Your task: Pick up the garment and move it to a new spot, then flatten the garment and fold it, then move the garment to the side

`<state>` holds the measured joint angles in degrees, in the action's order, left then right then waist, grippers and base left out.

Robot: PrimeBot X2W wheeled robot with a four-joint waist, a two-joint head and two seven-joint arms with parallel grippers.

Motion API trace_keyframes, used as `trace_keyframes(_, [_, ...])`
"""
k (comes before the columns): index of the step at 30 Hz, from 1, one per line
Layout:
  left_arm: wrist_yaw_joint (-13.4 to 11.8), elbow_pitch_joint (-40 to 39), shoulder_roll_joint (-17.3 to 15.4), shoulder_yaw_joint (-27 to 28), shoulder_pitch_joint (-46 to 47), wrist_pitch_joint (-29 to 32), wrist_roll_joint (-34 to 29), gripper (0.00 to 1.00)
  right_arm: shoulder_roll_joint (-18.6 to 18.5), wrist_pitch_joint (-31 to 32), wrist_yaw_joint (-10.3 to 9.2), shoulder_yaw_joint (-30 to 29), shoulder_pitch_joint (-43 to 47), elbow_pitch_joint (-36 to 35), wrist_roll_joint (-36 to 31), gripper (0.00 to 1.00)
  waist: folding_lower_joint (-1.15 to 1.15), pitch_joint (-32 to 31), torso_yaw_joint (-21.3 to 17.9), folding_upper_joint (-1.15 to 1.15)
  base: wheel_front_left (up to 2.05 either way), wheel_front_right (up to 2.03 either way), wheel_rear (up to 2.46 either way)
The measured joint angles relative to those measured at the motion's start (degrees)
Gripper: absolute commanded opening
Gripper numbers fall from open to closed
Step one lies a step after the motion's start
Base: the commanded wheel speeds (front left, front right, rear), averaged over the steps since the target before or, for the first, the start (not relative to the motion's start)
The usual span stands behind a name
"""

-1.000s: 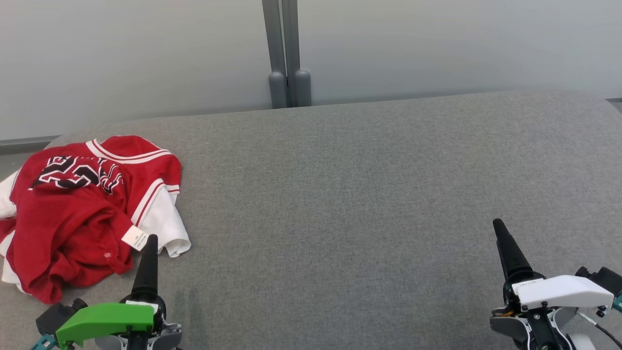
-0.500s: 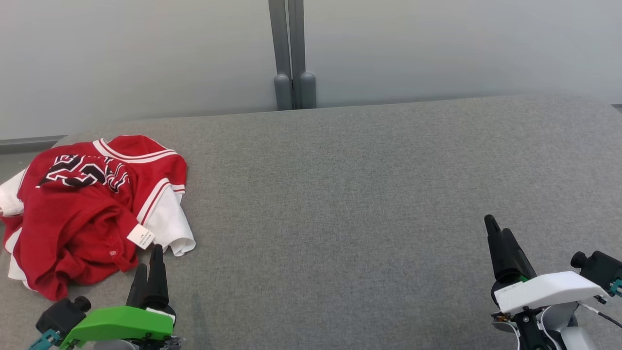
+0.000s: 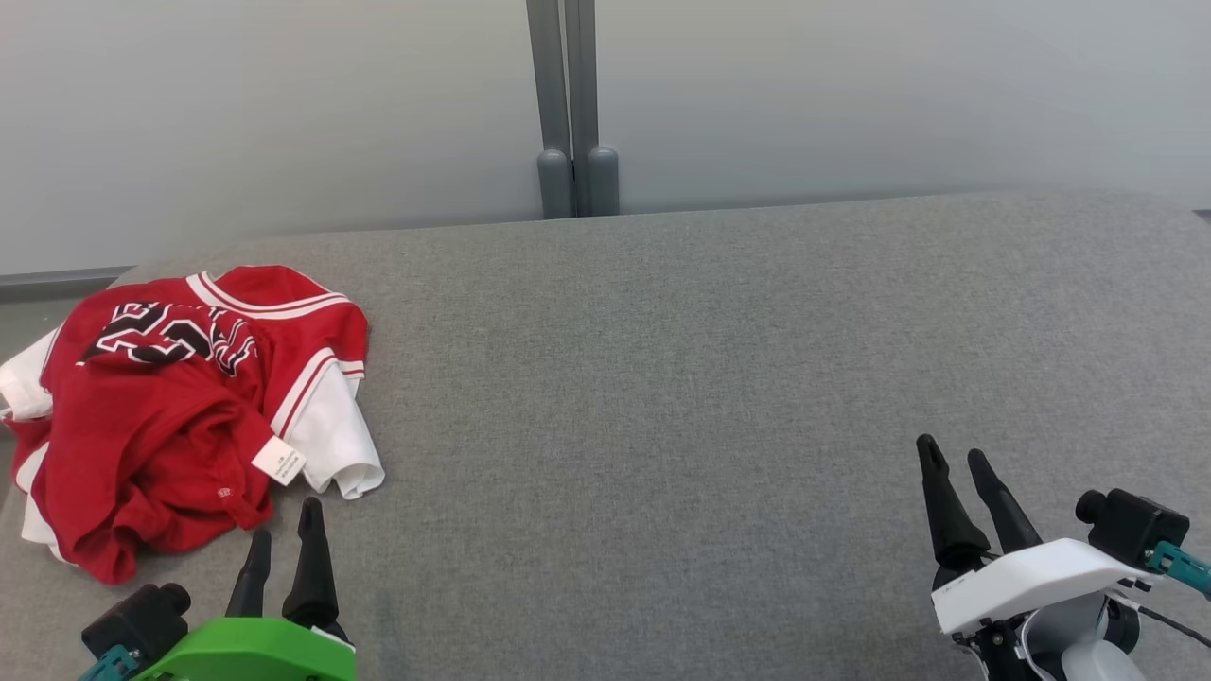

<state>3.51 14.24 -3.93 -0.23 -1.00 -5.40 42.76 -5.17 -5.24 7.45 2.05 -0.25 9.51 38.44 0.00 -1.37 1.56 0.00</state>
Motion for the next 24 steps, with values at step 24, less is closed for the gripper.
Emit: trace_keyframes(24, [1.0,-1.9,-0.8,-1.6,-0.8,-3.8,-16.4,1.0,0.7,-3.9,0.01,-0.5,1.2,0.1,-16.2,1.0,0.0,-0.6,0.7,0.0,0.0,0.0,0.0])
